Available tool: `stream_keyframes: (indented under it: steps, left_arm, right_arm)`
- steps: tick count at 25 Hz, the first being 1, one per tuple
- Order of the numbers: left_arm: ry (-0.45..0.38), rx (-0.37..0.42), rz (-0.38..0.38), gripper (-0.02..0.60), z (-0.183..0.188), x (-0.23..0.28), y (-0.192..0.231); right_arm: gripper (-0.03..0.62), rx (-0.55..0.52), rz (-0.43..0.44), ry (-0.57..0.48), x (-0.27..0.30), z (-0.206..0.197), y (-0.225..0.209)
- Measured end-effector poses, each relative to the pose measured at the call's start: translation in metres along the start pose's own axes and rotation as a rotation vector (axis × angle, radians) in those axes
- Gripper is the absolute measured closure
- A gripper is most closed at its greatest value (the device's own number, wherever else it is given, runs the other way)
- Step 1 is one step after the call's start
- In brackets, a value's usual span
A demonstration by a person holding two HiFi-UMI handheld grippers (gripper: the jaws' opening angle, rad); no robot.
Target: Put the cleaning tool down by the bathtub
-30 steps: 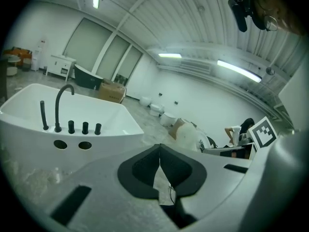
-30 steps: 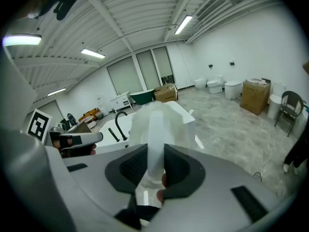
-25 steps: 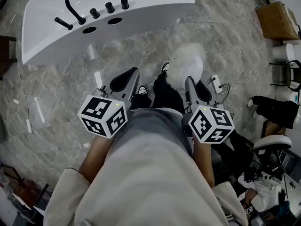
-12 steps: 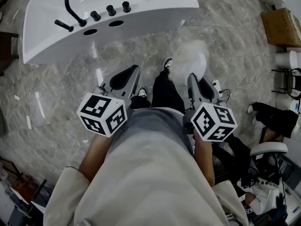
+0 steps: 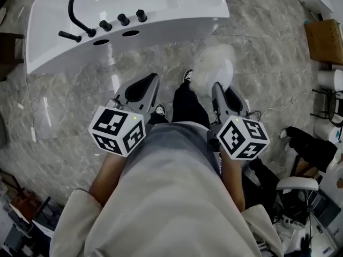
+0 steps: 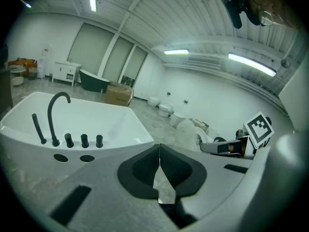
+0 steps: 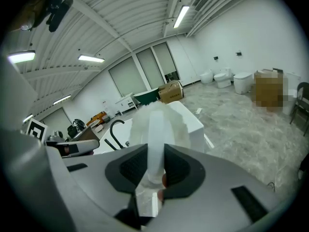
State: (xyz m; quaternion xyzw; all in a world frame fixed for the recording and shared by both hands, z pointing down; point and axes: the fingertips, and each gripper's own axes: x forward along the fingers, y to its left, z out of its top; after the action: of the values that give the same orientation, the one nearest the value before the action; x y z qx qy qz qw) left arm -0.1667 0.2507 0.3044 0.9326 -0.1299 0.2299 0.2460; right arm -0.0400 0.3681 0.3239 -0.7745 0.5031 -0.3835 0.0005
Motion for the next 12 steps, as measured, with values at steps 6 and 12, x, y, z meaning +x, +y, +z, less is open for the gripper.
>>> stream_keyframes:
  steps: [6,12]
  left_arm:
    - [-0.001,-0.022,0.061,0.572,0.033,0.047,0.003]
    - [-0.002,-0.086,0.103,0.572,0.063,0.1,-0.007]
  right_arm:
    - [0.516,-0.002,0.059,0.038,0.044,0.042,-0.033]
    - [0.516,0.009,0.116,0.044,0.083,0.093,-0.073]
